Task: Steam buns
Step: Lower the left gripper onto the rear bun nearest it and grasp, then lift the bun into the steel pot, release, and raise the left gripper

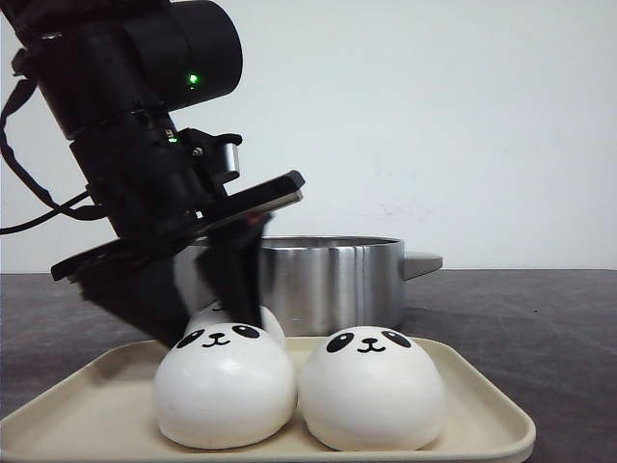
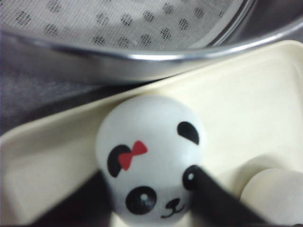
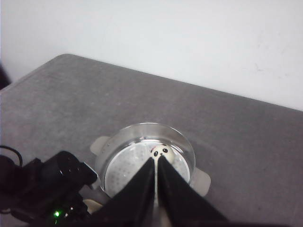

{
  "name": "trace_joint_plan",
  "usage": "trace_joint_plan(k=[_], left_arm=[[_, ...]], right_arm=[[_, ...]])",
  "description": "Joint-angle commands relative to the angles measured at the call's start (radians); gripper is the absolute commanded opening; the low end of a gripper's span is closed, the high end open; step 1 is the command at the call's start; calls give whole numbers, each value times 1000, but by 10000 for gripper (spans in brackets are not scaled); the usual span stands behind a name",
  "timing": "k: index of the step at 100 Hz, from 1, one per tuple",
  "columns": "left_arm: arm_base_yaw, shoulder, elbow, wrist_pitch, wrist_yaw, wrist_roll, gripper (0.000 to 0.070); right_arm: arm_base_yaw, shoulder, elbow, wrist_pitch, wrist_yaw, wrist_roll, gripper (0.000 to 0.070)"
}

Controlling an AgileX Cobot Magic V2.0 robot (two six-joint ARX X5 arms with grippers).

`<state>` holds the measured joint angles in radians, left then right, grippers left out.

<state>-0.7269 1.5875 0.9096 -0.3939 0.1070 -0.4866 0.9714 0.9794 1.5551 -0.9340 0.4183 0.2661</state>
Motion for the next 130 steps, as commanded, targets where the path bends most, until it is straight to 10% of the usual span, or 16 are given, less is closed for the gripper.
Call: trace_joint_plan(k=[1,45,68,130], left_arm=[[-8,13,14,-6,-6,0,10],[-95,-340,17,-32,-6,29,10],[-46,-457,43,43,-142,44,10],[229,71,357,94,-79,116,10]], right_arm=[[11,6,16,2,1,8,1],[11,6,16,-18,1,8,0],[11,7,16,-16,1,5,1],[11,74,16,-12,1,-16,0]])
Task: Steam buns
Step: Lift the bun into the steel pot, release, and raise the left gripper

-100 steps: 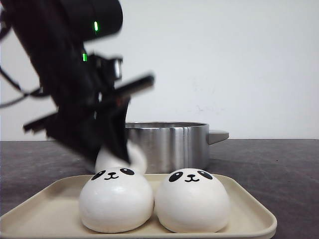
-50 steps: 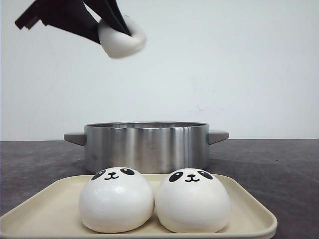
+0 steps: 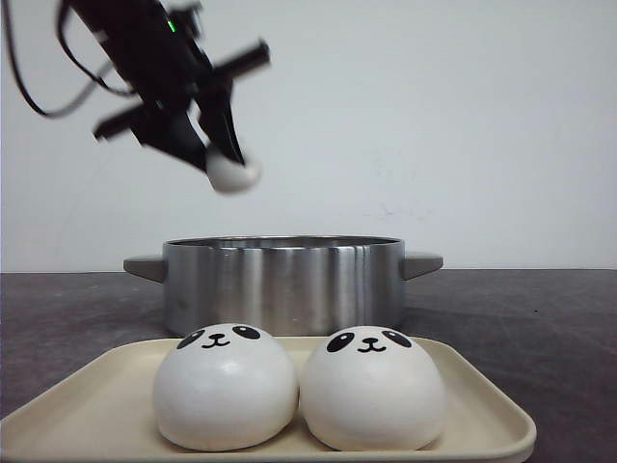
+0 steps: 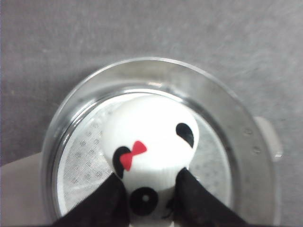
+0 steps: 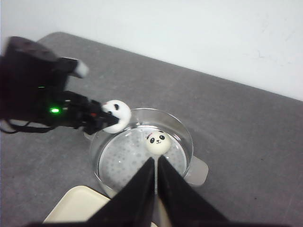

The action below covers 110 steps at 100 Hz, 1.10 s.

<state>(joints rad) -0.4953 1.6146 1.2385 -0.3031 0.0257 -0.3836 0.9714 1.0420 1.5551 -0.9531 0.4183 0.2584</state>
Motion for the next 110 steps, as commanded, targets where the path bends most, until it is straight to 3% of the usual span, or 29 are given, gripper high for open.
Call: trace_joint_plan(k=[1,20,26,39,44,73,83,91,110], left_arm=[[-3,50,29,3,3,13,11],[-3,126,31,-21,4,13,65],[-3,139,31,-34,4,13,169],[-3,145,31,-43,5,13,502],[-3,145,31,-42,6,13,575],[-3,88,75,-126,44,12,583],[-5,35,99,-185,58,18,548],[-15,-46,98,-230,59,48,503],[-61,-289,98,-330,57,145,503]], right_arm=[[11,12,16,6,1,-8,1],[11,18,16,-2,1,-8,1],[11,16,16,-9,1,-8,1],[11,16,16,-34,2,-4,0],[11,16,16,-36,2,-3,1],[11,16,16,-48,2,5,1],[11,19,10,-65,2,5,0],[11,23,-11,-68,1,19,1],[11,23,-150,-63,-11,94,1]])
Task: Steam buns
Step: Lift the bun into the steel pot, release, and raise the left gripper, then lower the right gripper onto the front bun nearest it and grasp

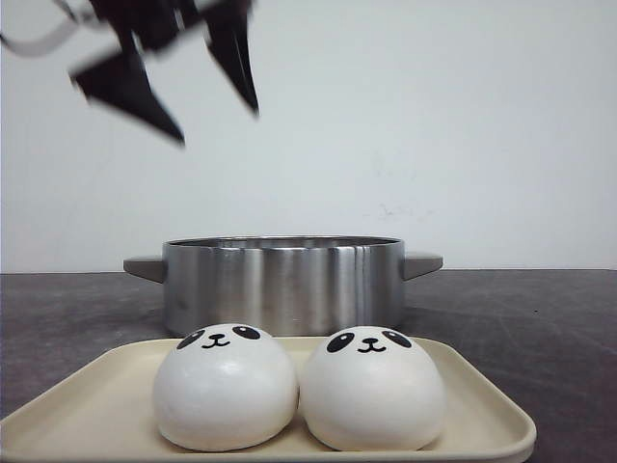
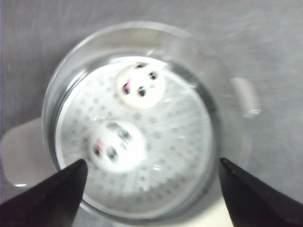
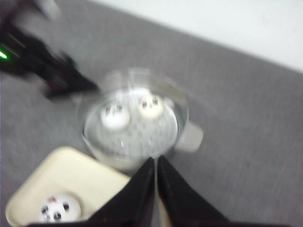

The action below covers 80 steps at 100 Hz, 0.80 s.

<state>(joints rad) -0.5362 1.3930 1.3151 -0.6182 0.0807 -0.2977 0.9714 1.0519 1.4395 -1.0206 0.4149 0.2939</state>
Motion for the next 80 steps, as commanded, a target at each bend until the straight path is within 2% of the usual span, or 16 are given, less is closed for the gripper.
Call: trace_joint_plan(k=[1,13,32,40,45,55,58,63,80], left_arm=[[-23,-82,22,-19,2,61,503],[-59,-264,22,-58,2,62,503],[-90,-490,22,-113,2,61,502],[-90,-558,22,-150,1,62,502],[-90,-592,22,-177,1,63,502],[-90,-646,22,-230,-11,73,502],[-90,-658,22,-245,-13,78,502],[-90,-675,22,-266,-16,80,502],[-90,-696,22,-299,-21,80,502]], right_arm=[[11,13,-45,6,-10,66,1],[11,13,-188,67,-75,146,0],[17,22,-428,274,-241,256,1],[19,42,-488,326,-286,307,10],[21,62,-512,340,-312,340,77],[24,129,-526,334,-352,380,361],[28,151,-526,335,-367,385,422],[30,185,-526,341,-383,391,463],[31,324,-526,356,-418,417,464]])
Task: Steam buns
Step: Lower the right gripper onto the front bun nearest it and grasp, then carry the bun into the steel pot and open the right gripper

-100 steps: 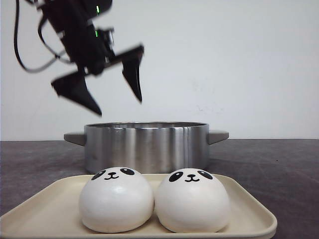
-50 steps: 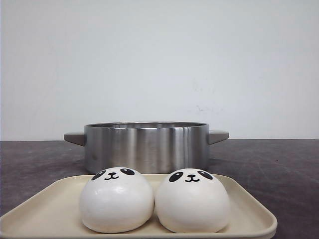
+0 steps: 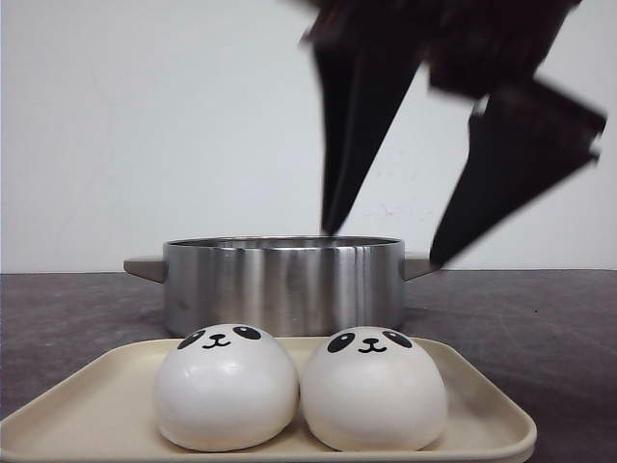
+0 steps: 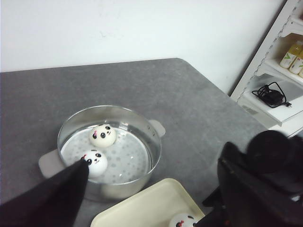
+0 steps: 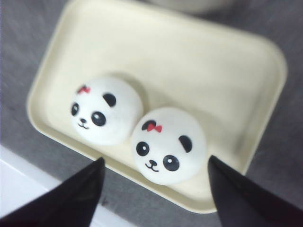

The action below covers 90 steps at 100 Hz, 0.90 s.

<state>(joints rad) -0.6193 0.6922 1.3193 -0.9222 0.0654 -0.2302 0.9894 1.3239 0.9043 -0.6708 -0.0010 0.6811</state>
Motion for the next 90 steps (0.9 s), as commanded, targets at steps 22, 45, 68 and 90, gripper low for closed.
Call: trace_joint_plan(k=[22,45,68,90], left_arm=[[-6,7,18,2,-6,13,502],[-6,6,18,-2,-6,13,503],[-6,6,18,-15,-6,13,503],[-6,7,18,-23,-6,14,503]], right_arm=[[13,198,9,52,-1,45,463],[13,254,9,117,11,52,101],[23,218,27,127,53,32,9],[43,101,196,129,131,-71,8]])
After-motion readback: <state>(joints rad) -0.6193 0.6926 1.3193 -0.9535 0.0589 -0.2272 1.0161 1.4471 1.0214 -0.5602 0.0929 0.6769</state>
